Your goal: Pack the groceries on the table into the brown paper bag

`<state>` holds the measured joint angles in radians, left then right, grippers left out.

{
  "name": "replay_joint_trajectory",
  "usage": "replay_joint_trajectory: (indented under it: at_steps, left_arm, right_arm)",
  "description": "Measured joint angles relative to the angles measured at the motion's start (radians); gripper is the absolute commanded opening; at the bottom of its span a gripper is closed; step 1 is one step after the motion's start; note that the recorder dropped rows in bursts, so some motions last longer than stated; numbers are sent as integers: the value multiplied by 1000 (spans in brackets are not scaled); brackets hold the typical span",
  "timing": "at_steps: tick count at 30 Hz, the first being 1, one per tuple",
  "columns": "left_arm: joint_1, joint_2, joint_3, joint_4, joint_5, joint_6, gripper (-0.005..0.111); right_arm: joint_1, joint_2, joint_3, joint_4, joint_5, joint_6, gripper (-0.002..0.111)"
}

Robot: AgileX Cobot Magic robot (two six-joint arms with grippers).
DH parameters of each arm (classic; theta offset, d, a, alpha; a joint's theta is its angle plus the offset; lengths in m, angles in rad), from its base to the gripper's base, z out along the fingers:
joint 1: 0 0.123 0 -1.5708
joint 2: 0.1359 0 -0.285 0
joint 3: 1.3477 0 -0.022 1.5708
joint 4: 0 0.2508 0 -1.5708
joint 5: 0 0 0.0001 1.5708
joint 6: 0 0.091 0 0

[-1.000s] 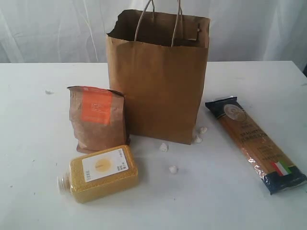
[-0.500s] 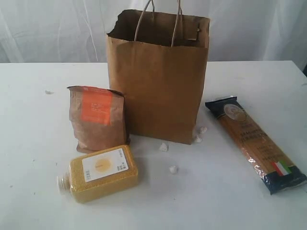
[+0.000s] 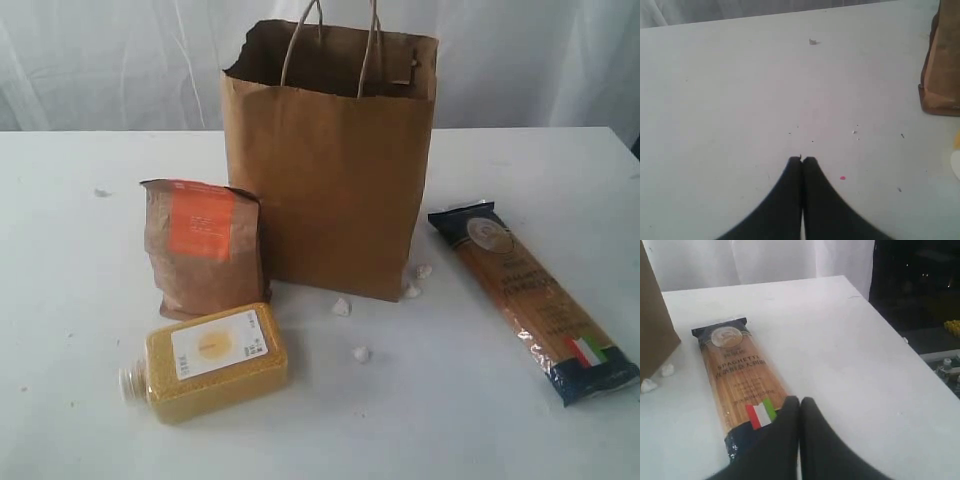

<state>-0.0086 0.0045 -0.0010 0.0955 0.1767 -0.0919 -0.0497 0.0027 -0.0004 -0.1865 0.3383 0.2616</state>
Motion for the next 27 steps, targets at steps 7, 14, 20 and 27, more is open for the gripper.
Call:
replay_joint_trajectory:
  at_steps: [7, 14, 20, 27]
  left_arm:
    - [0, 0, 0, 0, 0, 0, 0]
    - [0, 0, 0, 0, 0, 0, 0]
    - [0, 0, 0, 0, 0, 0, 0]
    - [0, 0, 0, 0, 0, 0, 0]
  right_arm:
    - [0, 0, 0, -6, 3, -353, 0]
    - [-4, 0, 0, -7, 27, -467, 0]
    - [-4, 0, 0, -7, 29, -471, 0]
    - [-4, 0, 0, 8, -11, -39, 0]
